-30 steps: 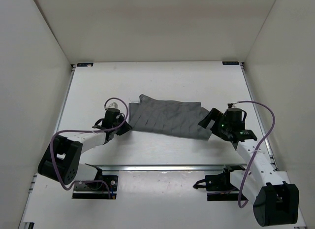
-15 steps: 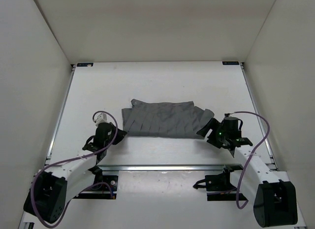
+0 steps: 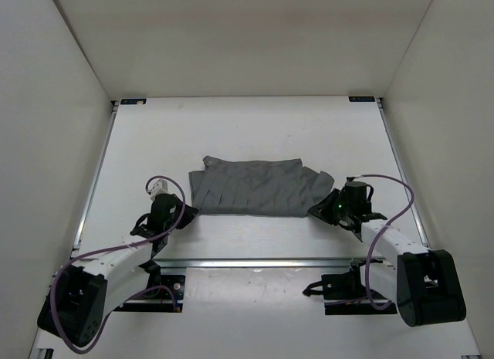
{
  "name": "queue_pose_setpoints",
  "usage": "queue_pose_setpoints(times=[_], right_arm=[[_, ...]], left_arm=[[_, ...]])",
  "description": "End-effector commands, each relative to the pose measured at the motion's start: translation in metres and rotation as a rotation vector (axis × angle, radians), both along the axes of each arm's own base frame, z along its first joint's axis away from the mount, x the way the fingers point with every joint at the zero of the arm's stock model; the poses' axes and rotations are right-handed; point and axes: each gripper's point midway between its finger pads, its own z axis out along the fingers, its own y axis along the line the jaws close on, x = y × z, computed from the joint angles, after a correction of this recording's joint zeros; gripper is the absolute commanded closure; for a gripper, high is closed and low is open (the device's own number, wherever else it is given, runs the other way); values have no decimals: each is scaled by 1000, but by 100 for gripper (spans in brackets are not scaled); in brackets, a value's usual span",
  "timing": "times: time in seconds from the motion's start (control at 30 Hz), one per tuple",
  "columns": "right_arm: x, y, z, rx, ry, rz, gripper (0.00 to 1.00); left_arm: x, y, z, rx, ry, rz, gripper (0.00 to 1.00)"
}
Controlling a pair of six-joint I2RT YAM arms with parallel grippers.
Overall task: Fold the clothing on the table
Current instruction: Fold the skirt
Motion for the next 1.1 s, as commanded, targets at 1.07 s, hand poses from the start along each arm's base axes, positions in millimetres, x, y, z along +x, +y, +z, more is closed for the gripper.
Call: queue_pose_setpoints(times=[1.07], right_arm=[[21,347,112,204,-435,1307,100]], left_arm=[[15,6,-18,20,13,35,100]])
